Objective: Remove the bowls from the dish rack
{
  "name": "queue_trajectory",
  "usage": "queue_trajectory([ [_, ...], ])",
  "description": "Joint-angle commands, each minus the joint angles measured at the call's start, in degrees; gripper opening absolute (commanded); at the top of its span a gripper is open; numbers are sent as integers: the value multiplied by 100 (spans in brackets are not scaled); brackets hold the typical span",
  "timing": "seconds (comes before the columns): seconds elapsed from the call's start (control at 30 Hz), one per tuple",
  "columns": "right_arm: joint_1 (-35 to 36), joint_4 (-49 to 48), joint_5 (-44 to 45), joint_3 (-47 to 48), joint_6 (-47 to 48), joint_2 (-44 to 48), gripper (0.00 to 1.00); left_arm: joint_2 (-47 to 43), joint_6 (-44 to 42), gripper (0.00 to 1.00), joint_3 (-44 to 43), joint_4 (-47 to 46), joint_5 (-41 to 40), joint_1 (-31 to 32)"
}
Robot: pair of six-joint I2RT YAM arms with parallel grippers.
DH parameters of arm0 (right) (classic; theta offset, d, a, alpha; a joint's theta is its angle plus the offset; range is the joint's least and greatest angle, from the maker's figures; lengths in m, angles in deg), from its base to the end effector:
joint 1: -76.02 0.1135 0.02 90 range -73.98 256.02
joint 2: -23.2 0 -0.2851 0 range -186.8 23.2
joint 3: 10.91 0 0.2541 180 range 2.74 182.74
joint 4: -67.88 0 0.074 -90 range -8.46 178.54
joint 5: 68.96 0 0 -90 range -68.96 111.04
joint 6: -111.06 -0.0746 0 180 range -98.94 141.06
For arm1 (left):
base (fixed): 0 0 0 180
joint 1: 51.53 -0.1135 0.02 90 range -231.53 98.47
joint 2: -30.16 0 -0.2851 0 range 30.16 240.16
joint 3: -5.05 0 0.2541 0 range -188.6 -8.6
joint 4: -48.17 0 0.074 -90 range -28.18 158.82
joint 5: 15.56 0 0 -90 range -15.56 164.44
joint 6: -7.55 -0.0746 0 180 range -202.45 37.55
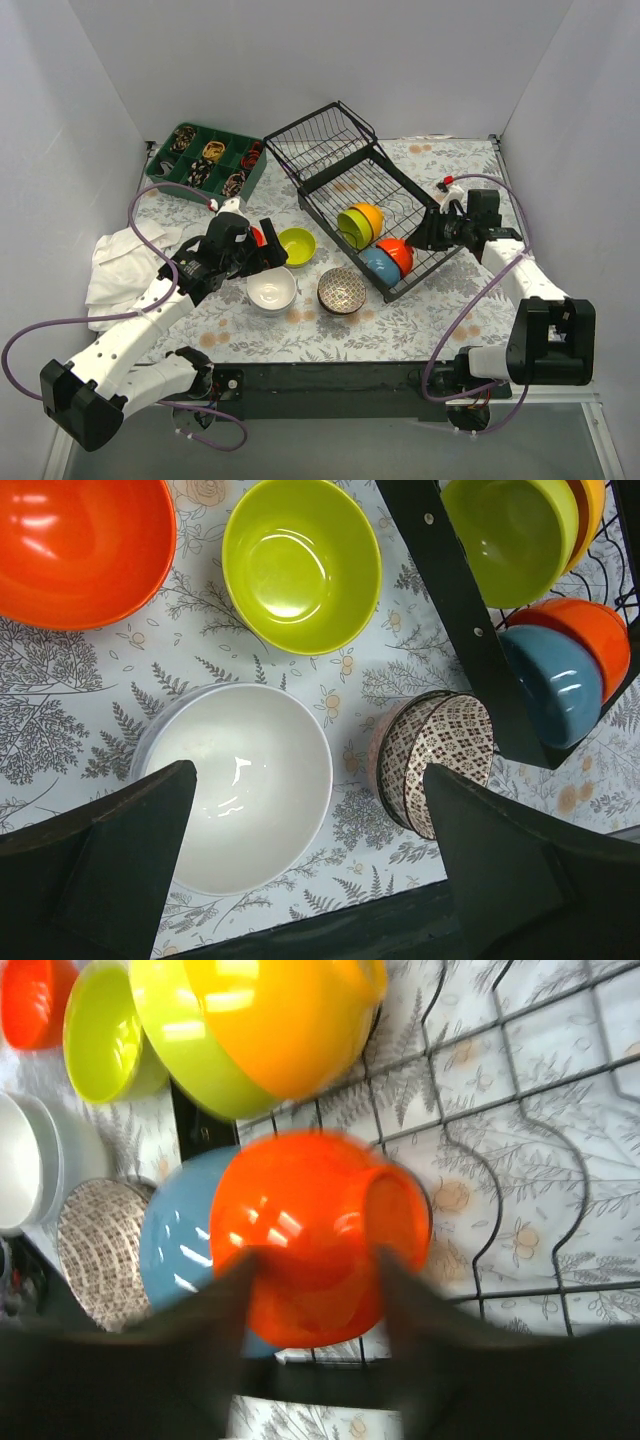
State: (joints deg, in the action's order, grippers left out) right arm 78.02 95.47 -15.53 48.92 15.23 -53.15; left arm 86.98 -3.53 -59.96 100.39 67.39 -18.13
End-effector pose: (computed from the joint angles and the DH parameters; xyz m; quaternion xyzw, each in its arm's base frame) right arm 0.2908 0.0546 0.2251 -0.0930 0.8780 0.3135 0.3496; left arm 0.1903 -0.1145 0.2854 -0.3776 0.8380 -0.2922 0.2641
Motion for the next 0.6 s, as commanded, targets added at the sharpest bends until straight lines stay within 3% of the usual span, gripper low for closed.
queue_trajectory([
  [0.0,11,294,581,304,29,296,31,-136,-8,98,20,-7,72,-36],
  [0.13,2,320,495,270,55,227,42,-136,1,98,81,-68,142,-36],
  [0.27,46,347,257,208,125,148,67,-145,10,98,143,-112,213,-36],
  [0.57,248,435,476,304,565,-1,87,-180,10,98,205,-183,257,-36],
])
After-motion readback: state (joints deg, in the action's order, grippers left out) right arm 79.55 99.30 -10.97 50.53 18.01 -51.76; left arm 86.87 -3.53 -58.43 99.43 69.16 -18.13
